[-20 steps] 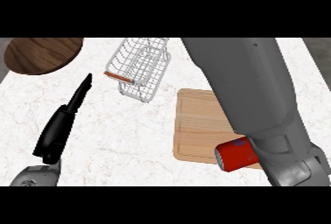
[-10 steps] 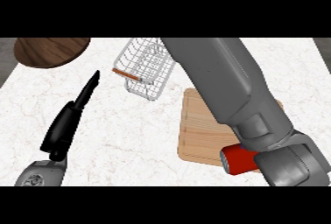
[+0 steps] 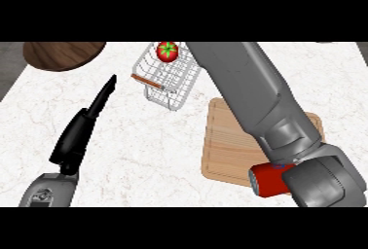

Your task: Pick the tomato from the cutting board and place it in the tiered basket

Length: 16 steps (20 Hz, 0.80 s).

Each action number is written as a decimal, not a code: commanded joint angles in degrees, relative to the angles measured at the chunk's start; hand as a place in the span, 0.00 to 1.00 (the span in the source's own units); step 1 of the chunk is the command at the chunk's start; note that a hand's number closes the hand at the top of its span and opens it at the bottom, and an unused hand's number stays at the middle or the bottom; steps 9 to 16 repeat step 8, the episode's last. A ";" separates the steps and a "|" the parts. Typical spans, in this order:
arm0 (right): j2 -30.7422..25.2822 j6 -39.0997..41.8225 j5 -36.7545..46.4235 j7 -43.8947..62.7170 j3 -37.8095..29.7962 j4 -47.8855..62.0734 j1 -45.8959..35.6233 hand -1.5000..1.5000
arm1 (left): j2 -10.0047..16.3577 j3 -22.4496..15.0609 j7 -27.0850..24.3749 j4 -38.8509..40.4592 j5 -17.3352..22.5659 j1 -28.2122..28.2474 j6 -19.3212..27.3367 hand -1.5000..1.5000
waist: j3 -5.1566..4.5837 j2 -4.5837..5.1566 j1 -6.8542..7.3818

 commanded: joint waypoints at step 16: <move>-6.83 -20.43 0.19 -4.97 -6.38 2.77 1.03 0.00 | 0.77 2.08 2.24 -1.54 0.18 2.45 0.50 0.50 | 0.12 -1.34 -4.78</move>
